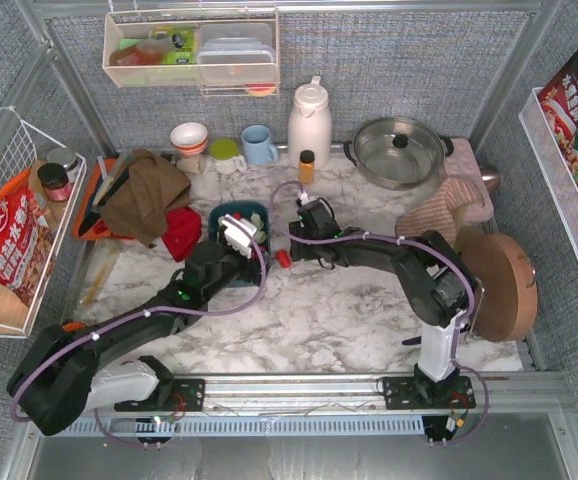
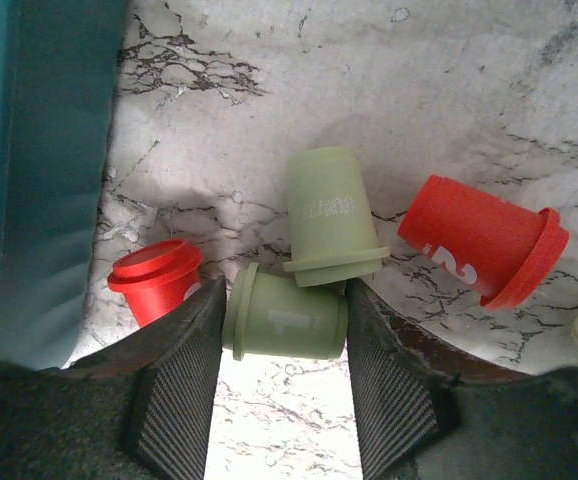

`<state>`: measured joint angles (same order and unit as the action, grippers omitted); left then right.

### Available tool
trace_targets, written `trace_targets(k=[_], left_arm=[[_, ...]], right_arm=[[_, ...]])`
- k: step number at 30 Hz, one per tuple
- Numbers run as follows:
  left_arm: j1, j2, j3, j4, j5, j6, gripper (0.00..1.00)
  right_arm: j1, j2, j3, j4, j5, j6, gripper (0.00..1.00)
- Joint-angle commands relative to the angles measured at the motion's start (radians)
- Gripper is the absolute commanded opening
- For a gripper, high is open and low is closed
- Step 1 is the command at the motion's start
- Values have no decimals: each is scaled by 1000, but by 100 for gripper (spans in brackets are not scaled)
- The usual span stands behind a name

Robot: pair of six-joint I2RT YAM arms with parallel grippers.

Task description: Mix the coffee capsules in the storage basket

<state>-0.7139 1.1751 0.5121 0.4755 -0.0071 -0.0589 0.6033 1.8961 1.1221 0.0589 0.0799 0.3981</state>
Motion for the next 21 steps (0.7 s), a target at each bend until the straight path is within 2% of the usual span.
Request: trace_targets(k=[1,8,15,21], left_arm=[[-15,-10,-35,111,19,50,85],[-25,-2,-86,210,111,98,86],[-38,16,-134,379,205,159,88],[-96,77,-160,548,233,268,90]], right_arm=[[2,-15,-6,-21,6,-11,47],[3,-159,-83,-13,-92,-53,29],[20,-380,-119,-66,-353,-152,28],[29,-533,-199,-69,-442,-115,29]])
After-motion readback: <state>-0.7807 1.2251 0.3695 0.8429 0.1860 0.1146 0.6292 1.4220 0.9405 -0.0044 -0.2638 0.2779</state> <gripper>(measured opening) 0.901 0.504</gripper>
